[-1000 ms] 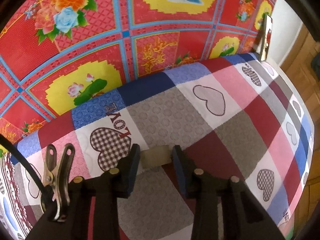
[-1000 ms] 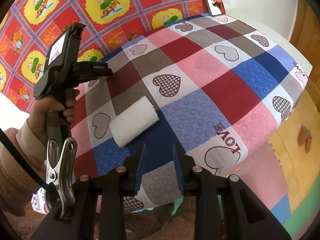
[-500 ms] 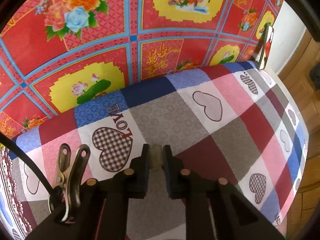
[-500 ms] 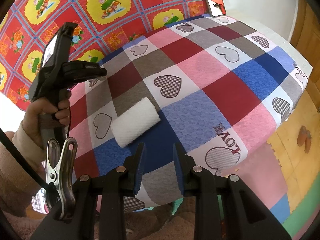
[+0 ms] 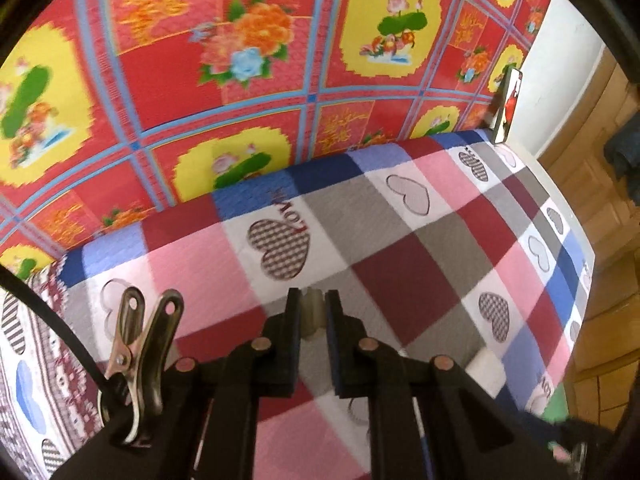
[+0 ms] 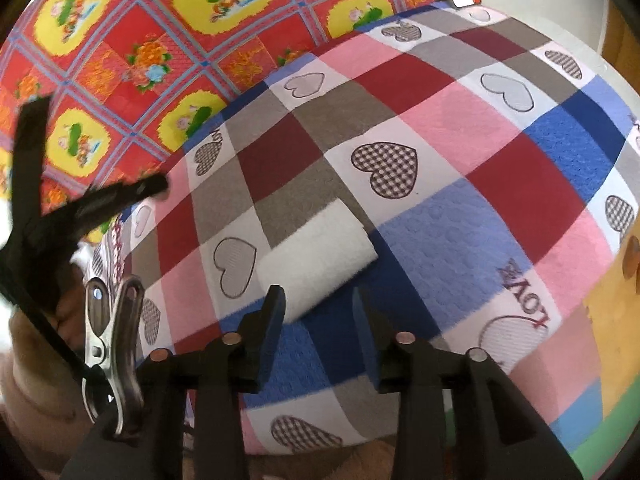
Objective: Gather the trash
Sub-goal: 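Close the right tool on the white paper towel, then carry the beige piece and paper towel in both tools to the bucket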
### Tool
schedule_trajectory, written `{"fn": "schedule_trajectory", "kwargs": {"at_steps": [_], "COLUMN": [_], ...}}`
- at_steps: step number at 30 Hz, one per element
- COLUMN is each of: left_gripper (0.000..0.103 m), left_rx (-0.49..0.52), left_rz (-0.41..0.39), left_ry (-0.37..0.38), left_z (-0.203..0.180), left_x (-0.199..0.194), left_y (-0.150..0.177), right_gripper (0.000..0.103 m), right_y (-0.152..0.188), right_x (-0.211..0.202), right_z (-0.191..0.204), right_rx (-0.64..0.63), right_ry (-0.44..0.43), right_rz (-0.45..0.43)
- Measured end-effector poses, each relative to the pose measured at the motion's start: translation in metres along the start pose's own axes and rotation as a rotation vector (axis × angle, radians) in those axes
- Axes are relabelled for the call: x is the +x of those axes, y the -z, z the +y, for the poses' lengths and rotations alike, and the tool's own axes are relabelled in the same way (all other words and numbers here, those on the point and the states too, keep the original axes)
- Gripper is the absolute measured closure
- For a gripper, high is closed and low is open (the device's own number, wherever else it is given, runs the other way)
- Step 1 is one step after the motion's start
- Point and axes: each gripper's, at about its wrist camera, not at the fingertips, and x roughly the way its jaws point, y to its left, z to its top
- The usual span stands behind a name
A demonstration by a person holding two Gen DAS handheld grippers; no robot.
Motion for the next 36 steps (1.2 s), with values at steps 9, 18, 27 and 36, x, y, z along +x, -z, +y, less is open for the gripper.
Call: {"fn": "schedule_trajectory", "kwargs": {"at_steps": [9, 18, 27, 36], "left_gripper": [0.091, 0.091, 0.091, 0.091], "left_rx": [-0.075, -0.132, -0.124, -0.101], "left_rz": [0.017, 0.007, -0.002, -0.012], "left_ry": [-0.026, -0.029, -0.014, -0.011], "left_z": [0.042, 0.075, 0.093, 0.092], "left_x": [-0.026, -0.046, -0.059, -0.073], "left_y": [0.028, 0.048, 0.063, 0.076], "right_gripper": [0.052, 0.052, 0.085, 0.092], "right_y": [-0.015, -0.017, -0.006, 0.018], "right_x": [0.027, 0.036, 0.035, -0.003], "right_z": [0.017, 0.025, 0.043, 0.075], "right_rx": [-0.011, -0.036, -0.165, -0.271], "right_ry": [0.062, 0.13, 0.221, 0.131], "right_rz": [0.002, -0.057, -0.128, -0.204]}}
